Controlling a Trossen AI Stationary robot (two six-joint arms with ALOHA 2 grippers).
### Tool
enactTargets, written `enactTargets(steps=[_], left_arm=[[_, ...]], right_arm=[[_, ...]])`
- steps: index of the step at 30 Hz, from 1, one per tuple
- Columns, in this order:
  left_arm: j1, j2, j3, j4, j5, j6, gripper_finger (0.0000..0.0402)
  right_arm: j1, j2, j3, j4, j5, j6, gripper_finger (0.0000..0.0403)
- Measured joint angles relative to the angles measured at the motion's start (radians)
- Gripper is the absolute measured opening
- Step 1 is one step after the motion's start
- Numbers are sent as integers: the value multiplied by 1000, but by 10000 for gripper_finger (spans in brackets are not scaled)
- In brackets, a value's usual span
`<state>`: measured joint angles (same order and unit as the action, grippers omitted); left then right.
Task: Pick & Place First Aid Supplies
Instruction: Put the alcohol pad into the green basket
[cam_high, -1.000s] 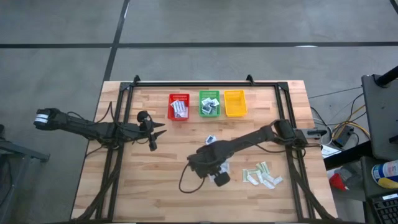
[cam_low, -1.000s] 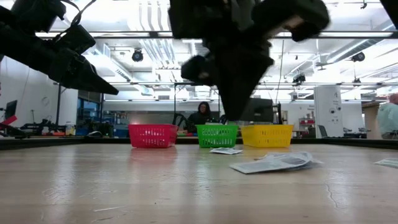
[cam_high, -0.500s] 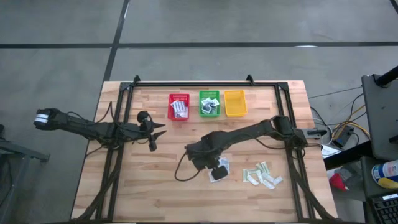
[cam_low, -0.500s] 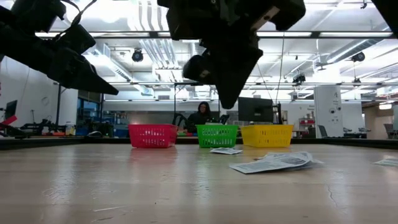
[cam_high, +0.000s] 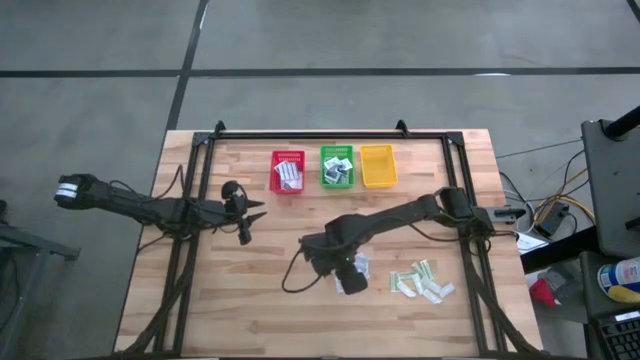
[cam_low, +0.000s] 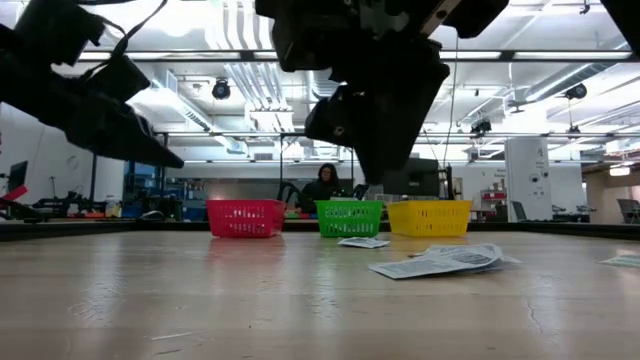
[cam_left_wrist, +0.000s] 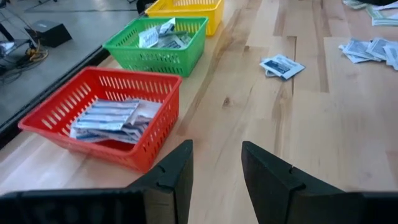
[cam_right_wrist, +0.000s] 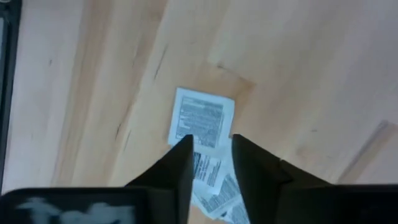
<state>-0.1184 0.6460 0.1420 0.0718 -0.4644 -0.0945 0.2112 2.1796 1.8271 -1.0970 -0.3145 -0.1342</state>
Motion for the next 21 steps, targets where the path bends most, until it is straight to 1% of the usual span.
enactTargets(steps=[5, 9, 12, 17, 21], left_arm=[[0, 0, -15, 29, 0, -17, 133], [0, 0, -15, 34, 0, -11, 133], [0, 0, -15, 34, 0, -11, 133], [0, 0, -16, 33, 0, -11, 133], [0, 0, -16, 33, 0, -11, 133]], right_arm=[[1, 5, -42, 75, 0, -17, 158], [0, 10, -97, 143, 5, -41, 177], [1, 10, -131, 221, 7, -68, 179], [10, 10, -186, 291, 11, -116, 172], [20, 3, -245, 326, 51, -148, 167]])
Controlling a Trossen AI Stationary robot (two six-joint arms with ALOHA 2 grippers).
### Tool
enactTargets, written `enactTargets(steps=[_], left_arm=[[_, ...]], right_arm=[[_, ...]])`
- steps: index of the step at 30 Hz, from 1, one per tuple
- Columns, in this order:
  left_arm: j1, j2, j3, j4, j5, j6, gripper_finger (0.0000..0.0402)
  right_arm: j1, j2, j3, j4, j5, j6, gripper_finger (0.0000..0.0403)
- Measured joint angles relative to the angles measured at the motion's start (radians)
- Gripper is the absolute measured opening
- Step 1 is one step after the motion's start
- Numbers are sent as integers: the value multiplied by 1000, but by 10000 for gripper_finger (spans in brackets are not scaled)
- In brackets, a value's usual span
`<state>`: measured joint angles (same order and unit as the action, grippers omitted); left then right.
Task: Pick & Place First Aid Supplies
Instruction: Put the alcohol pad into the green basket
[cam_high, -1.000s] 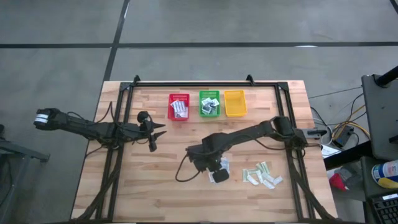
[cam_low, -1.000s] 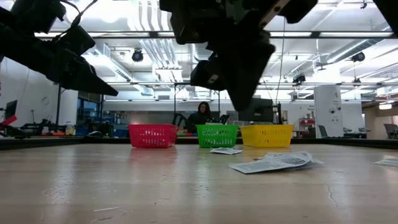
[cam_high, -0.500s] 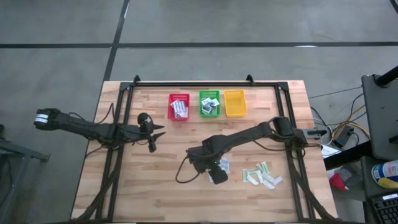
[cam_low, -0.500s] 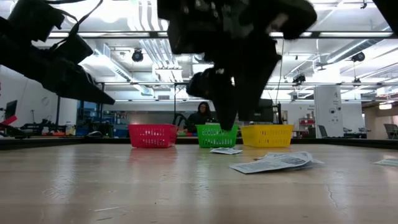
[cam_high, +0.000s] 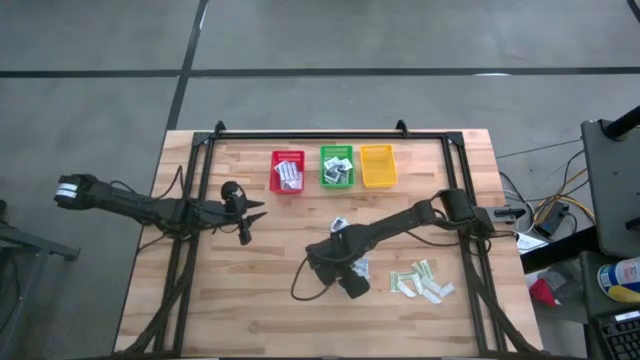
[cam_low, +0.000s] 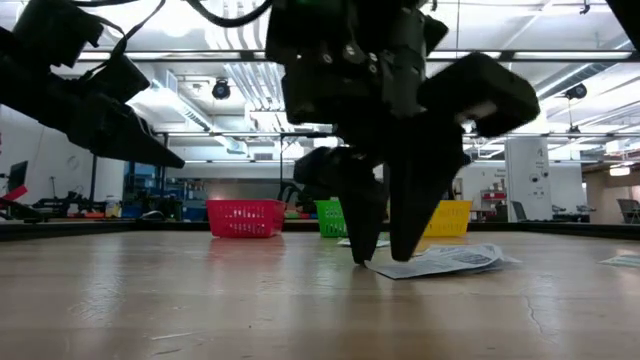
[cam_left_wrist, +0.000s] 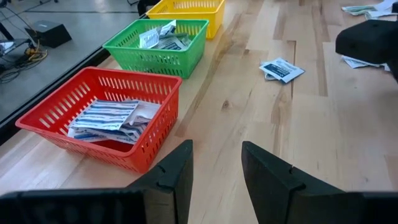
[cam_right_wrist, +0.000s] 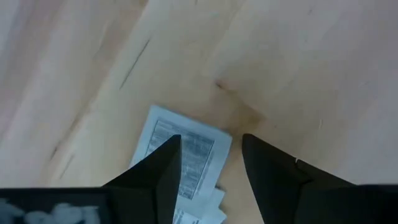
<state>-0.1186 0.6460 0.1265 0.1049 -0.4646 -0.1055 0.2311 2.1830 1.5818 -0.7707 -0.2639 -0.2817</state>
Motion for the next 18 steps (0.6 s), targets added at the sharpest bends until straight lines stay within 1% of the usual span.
enactTargets(steps=[5, 8, 11, 18], left_arm=[[0, 0, 0, 0, 0, 0, 133], [0, 0, 0, 0, 0, -1, 133], [0, 0, 0, 0, 0, -1, 133], [0, 0, 0, 0, 0, -2, 133]], right_arm=[[9, -6, -52, 61, 28, -3, 164], [14, -4, -56, 81, 55, 15, 151], [14, -2, -51, 82, 80, 17, 129], [13, 0, -48, 87, 83, 17, 62]])
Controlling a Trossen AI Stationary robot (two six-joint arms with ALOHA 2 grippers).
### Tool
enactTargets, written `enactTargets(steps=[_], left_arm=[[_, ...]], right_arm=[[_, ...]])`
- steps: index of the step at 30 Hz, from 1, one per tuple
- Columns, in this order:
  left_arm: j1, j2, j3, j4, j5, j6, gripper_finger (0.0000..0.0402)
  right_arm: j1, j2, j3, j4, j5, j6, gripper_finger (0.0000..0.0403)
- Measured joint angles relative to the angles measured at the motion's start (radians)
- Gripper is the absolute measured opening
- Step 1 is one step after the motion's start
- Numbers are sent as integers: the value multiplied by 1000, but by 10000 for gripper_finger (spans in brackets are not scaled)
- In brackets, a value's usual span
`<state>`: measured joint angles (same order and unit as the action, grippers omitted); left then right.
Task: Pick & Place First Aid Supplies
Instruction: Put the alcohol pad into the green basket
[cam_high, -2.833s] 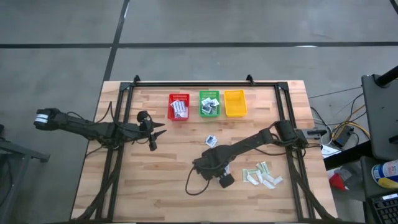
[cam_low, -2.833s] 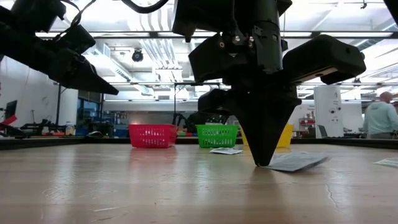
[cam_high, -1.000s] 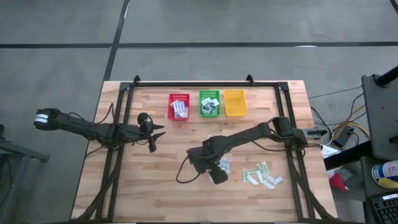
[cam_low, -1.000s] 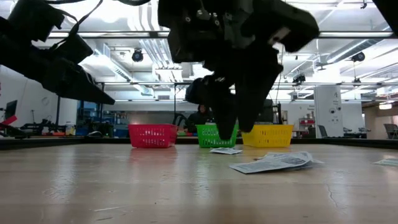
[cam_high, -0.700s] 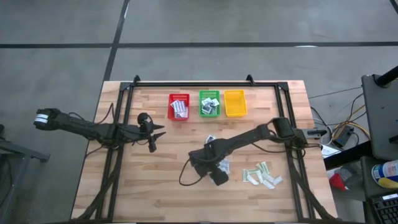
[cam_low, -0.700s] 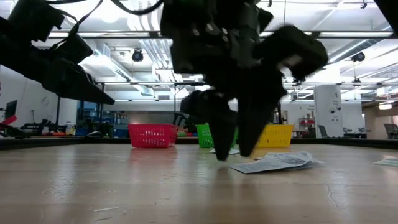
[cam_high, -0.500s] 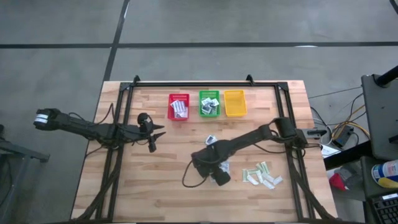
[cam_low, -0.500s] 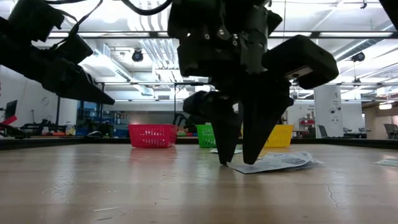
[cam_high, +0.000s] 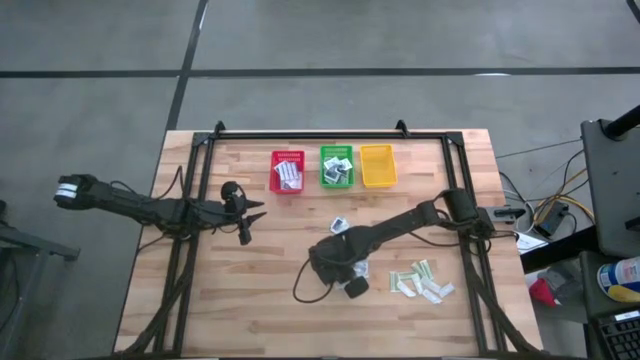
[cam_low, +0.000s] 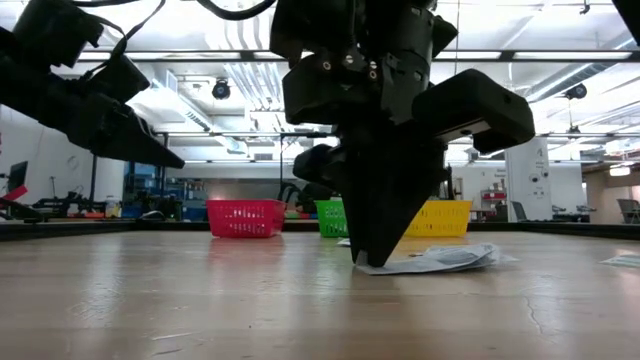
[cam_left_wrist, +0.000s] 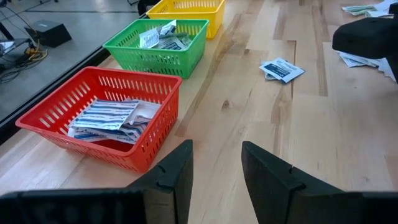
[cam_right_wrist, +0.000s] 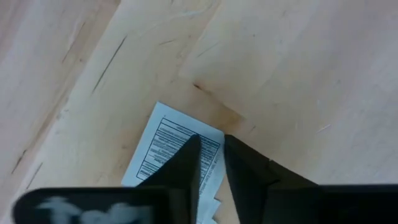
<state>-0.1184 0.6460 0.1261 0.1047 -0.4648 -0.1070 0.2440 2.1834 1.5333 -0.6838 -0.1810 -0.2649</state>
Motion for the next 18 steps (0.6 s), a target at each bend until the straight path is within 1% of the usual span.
enactTargets(steps=[3, 7, 14, 18], left_arm=[[0, 0, 0, 0, 0, 0, 133], [0, 0, 0, 0, 0, -1, 133], [0, 0, 0, 0, 0, -2, 133], [0, 0, 0, 0, 0, -2, 133]], right_arm=[[0, 0, 0, 3, 0, 2, 36], [-1, -3, 0, 4, 1, 3, 12], [-12, -32, -4, 3, 1, 55, 8], [-28, -74, -7, 3, 2, 105, 8]])
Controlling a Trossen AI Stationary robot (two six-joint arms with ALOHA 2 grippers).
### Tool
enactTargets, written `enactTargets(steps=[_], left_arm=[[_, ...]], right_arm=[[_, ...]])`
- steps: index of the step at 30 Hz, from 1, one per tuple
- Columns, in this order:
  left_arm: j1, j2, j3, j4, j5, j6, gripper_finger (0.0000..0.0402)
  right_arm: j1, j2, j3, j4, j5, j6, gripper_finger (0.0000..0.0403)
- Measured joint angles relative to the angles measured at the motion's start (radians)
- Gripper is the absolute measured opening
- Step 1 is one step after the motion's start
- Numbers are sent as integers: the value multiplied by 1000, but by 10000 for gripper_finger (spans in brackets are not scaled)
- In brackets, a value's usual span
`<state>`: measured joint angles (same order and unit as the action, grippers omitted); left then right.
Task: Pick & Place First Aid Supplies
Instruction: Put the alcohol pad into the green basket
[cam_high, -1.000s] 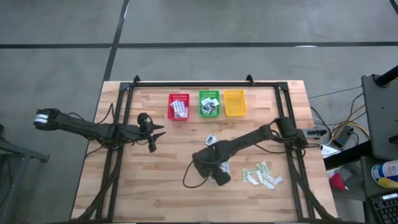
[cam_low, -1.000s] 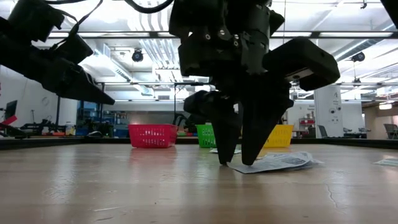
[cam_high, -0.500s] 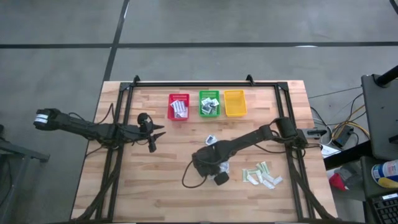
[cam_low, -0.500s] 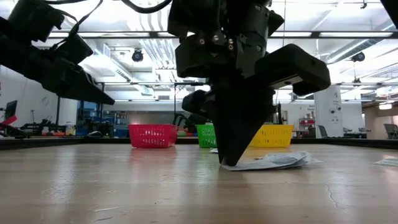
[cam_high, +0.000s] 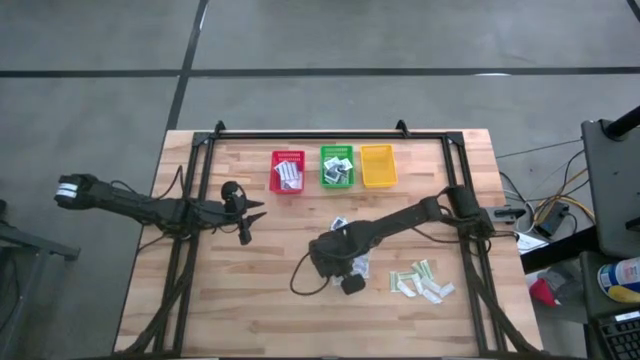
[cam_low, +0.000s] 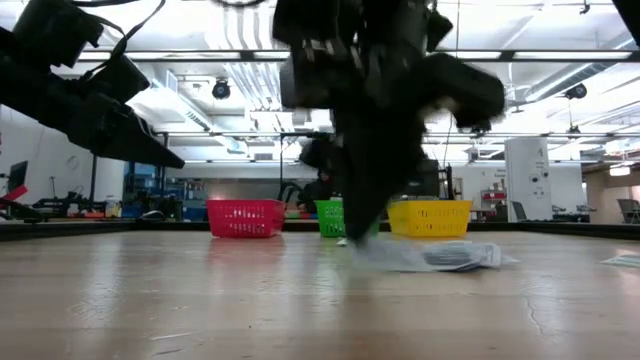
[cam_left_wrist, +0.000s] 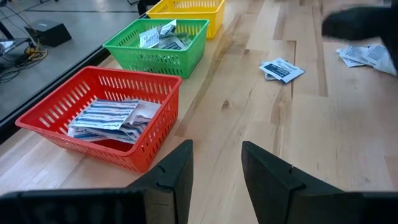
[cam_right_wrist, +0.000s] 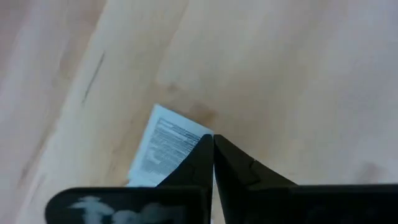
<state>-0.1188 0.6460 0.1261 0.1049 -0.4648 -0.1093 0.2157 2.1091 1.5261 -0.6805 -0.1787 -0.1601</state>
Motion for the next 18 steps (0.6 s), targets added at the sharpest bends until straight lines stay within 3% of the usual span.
enactTargets(steps=[10, 18], left_arm=[[0, 0, 0, 2, 0, 0, 133], [0, 0, 0, 27, 0, -3, 133]], right_arm=[[-41, -141, 2, 42, 22, 98, 8], [-68, -173, 3, 230, 59, 186, 8]])
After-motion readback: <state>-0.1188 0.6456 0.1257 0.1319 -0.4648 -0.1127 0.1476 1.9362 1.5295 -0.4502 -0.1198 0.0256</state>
